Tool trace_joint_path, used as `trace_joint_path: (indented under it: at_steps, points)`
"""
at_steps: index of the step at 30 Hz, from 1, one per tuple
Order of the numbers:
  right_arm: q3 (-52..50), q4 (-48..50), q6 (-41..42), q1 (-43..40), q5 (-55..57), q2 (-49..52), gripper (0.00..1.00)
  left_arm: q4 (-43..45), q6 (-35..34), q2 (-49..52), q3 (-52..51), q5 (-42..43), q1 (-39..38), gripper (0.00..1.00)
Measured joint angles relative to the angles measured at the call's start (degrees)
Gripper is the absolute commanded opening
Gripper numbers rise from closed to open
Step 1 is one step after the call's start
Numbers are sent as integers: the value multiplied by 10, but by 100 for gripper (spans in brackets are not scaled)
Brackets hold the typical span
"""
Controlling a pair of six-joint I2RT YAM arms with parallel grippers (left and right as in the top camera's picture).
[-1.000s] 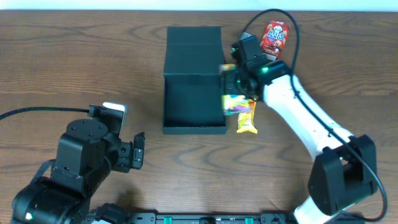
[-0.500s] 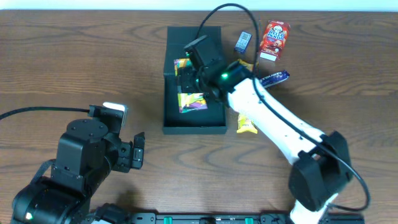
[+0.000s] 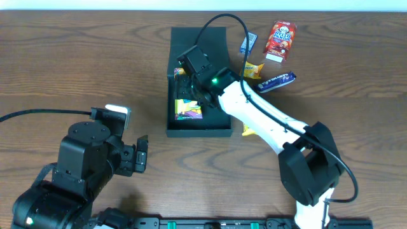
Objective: Pack container
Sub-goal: 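Carry the Pretz box left and lower it into the black box, then open the right gripper and move it up toward the Hello Panda box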
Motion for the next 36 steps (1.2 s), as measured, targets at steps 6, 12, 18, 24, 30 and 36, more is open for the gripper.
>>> trace_joint_path:
  at_steps: [6,12,18,24,30,36]
  points:
    - [0,0,9,12,0,9,86,0,0,0,0,0,0,95]
    - [10,-28,7,11,0,10,81,0,0,0,0,0,0,95]
    - [49,-50,-13,10,12,11,74,0,0,0,0,0,0,95]
    - [77,-106,-41,2,44,12,78,0,0,0,0,0,0,95]
    - [132,-162,-66,-62,58,12,80,0,0,0,0,0,0,95]
    - [152,-180,-100,-144,66,12,89,0,0,0,0,0,0,95]
